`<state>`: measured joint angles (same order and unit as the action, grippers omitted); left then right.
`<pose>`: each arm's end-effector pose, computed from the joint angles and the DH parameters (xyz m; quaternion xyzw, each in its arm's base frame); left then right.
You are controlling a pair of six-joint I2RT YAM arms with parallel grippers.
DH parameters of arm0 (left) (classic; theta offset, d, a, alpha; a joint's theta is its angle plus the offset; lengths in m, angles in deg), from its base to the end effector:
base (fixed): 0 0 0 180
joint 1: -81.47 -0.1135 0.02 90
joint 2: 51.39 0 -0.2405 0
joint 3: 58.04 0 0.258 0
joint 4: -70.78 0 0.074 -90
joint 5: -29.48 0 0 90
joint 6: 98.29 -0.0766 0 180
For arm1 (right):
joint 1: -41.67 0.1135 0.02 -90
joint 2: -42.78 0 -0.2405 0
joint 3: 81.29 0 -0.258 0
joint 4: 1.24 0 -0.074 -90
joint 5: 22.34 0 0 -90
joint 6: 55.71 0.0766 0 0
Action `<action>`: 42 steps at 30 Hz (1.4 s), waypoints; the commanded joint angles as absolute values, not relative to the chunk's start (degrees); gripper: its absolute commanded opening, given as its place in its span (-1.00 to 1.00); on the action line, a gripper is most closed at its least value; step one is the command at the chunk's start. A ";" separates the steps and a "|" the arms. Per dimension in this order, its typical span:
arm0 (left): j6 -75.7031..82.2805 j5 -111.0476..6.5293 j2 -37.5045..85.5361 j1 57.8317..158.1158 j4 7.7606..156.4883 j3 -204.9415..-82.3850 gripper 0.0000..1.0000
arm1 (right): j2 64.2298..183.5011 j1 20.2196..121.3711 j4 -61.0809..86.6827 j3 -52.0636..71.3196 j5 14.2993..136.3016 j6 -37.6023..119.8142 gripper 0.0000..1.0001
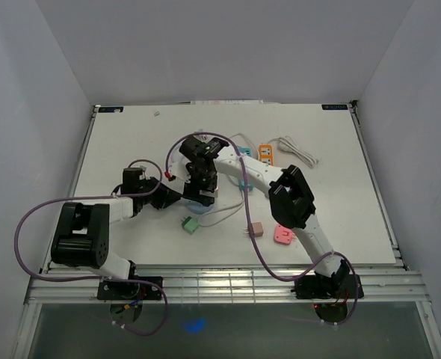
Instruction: Insert the plug
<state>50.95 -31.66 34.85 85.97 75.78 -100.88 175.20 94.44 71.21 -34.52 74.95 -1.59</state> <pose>0.2816 -0.0592 0.0707 -0.3376 0.8447 -0.3794 0.1691 0.2872 0.3940 0.1523 -0.6956 0.6977 0.0855 0.1483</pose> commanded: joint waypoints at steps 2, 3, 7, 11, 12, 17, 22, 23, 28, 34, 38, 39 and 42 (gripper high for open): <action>45.24 -32.31 30.44 83.68 82.20 -103.92 -0.32 | 165.50 92.91 65.75 -31.03 79.25 0.01 0.79; 43.76 -31.70 30.00 82.89 82.55 -104.10 -0.17 | 164.52 92.39 64.77 -29.97 79.87 0.36 0.79; 40.41 -31.52 28.07 82.27 87.90 -105.51 0.38 | 159.34 90.54 59.24 -23.13 82.51 2.47 0.79; 38.56 -31.69 24.12 82.27 92.13 -106.12 0.64 | 154.25 88.78 54.32 -17.67 82.43 6.15 0.79; 38.29 -31.87 23.32 82.27 93.01 -106.30 0.67 | 153.45 88.26 51.61 -16.44 81.64 7.04 0.79; 34.09 -33.00 20.60 82.27 104.16 -109.02 0.73 | 145.90 86.93 39.83 -4.42 75.14 13.27 0.79; 33.90 -33.98 16.21 82.53 113.03 -109.20 0.83 | 140.97 85.26 28.58 3.16 70.21 23.80 0.79; 33.55 -33.98 15.68 83.40 113.93 -109.29 0.88 | 139.57 85.00 27.60 4.22 69.95 24.88 0.82; 35.03 -40.73 12.95 87.27 120.60 -110.08 0.89 | 133.41 83.16 18.99 14.74 62.22 32.17 0.83; 43.36 -47.68 9.35 92.28 126.06 -112.36 0.89 | 129.18 77.88 16.16 20.22 57.05 41.14 0.82; 48.47 -49.88 7.76 96.14 126.33 -112.36 0.73 | 126.38 75.77 16.16 23.55 52.63 44.39 0.82; 49.53 -50.58 7.85 97.02 126.24 -112.28 0.72 | 125.76 74.99 15.99 24.17 52.02 45.44 0.82; 52.79 -53.83 9.24 100.80 126.33 -112.27 0.71 | 123.56 73.67 14.58 26.63 51.93 46.41 0.84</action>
